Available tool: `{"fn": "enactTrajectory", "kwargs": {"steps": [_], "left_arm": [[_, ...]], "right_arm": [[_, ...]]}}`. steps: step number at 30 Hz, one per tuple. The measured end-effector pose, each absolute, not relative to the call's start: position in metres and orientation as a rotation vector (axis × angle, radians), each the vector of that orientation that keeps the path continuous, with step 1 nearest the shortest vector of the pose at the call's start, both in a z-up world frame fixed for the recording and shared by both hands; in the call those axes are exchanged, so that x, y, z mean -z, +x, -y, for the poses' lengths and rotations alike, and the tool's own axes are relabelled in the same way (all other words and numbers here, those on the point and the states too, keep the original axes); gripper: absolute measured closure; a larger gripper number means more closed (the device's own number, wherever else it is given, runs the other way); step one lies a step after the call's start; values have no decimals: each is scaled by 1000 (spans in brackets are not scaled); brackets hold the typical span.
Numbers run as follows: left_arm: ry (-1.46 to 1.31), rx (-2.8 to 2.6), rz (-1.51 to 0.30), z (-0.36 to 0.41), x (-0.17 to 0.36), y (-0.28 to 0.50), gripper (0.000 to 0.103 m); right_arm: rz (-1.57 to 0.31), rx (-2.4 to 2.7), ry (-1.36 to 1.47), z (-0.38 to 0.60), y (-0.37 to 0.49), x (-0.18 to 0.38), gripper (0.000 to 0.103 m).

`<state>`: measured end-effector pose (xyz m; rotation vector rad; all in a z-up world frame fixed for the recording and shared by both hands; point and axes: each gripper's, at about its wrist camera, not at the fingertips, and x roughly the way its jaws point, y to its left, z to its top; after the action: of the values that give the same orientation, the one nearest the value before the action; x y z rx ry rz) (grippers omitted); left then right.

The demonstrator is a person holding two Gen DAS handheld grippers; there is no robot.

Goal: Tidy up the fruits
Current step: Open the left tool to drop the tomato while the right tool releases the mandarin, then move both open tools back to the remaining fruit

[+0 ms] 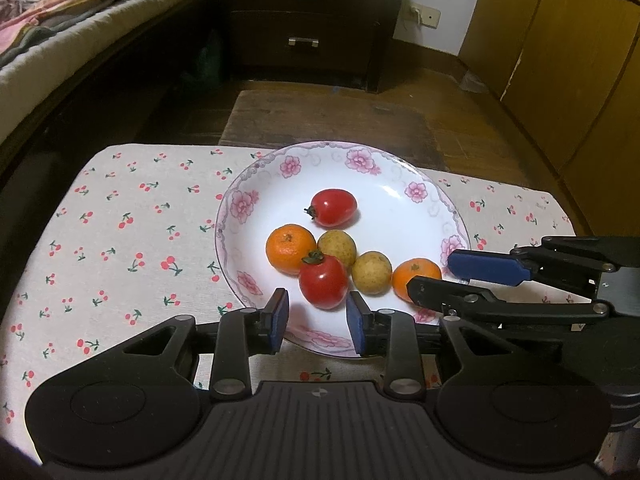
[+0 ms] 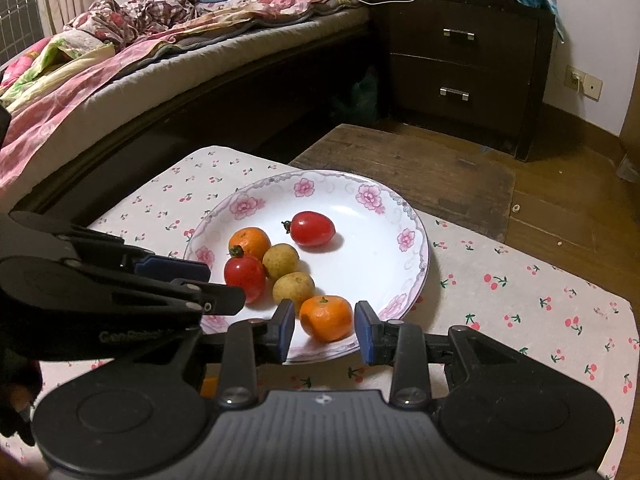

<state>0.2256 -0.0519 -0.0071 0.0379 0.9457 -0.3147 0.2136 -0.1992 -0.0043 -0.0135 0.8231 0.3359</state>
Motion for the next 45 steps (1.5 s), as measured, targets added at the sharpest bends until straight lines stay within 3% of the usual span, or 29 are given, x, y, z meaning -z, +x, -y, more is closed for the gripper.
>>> {"fn": "enactTrajectory", "kwargs": {"steps": [9,29,45], "left_arm": [[12,310,-926,45,-4,223,56],[25,303,-912,34,-17,205,43],[23,305,-940,20,-16,173,42]], "right_arm": [[-780,-322,-6,204,211,-6,51],[-781,-339,-32,196,188,-21,51],[-830,-364,-46,186,147,-19,51]]}}
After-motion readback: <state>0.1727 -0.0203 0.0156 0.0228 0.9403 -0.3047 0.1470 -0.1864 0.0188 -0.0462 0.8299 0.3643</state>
